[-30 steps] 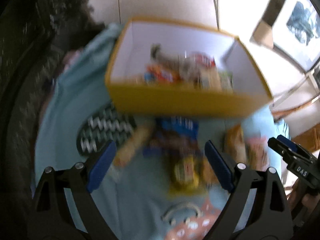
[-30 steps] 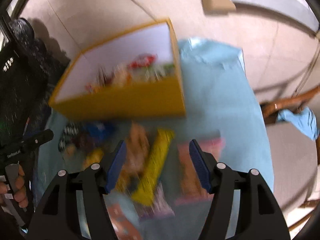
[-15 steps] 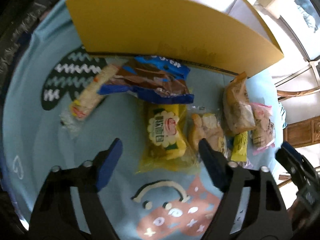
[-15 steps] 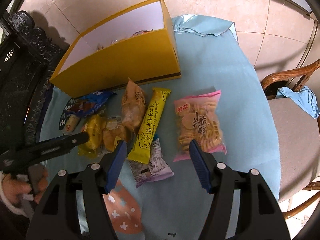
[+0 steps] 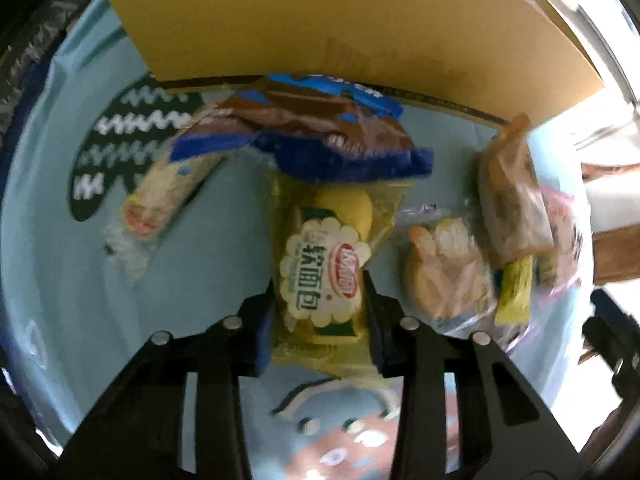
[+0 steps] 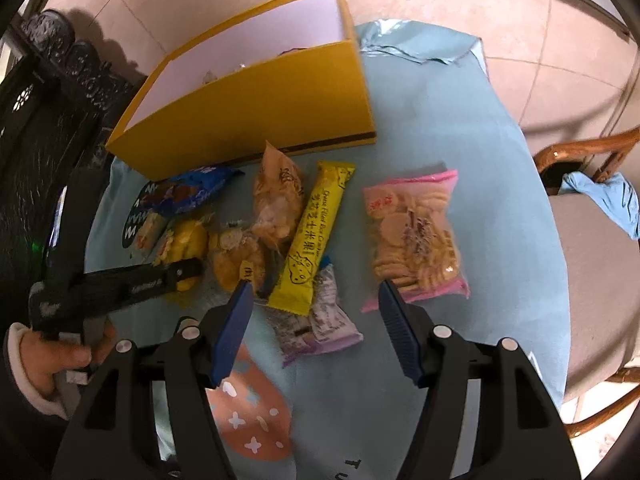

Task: Organize snacks
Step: 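Grasp the yellow bread pack with left tool while right tool grasps brown paper pastry bag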

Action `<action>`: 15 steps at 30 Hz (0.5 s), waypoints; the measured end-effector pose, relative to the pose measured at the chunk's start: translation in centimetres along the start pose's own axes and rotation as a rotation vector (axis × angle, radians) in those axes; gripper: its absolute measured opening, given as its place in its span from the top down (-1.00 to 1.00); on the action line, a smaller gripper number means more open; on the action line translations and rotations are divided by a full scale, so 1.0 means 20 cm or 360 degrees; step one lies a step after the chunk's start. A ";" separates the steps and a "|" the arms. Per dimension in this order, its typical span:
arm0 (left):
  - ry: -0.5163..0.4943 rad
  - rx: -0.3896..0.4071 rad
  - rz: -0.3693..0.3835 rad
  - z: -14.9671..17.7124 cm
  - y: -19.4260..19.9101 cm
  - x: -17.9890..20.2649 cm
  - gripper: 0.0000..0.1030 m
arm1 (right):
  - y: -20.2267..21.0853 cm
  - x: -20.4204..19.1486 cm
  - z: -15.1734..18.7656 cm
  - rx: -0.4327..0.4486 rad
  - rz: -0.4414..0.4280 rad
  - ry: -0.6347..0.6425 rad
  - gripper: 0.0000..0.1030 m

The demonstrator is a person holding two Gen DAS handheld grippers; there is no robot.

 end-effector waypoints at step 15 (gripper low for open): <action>0.0045 0.0098 0.0023 0.13 0.22 -0.11 0.28 | -0.32 -0.41 -0.27 -0.0074 0.0128 0.0303 -0.13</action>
Point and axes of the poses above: each gripper's, at about its wrist camera, not at the fingertips, and y roughly against the way its jaws point, x to its right, z to its underside, the point moved 1 cm from there along -y, roughly the way its jaws point, and after that the axes turned 14 degrees about z, right-handed, at the moved point
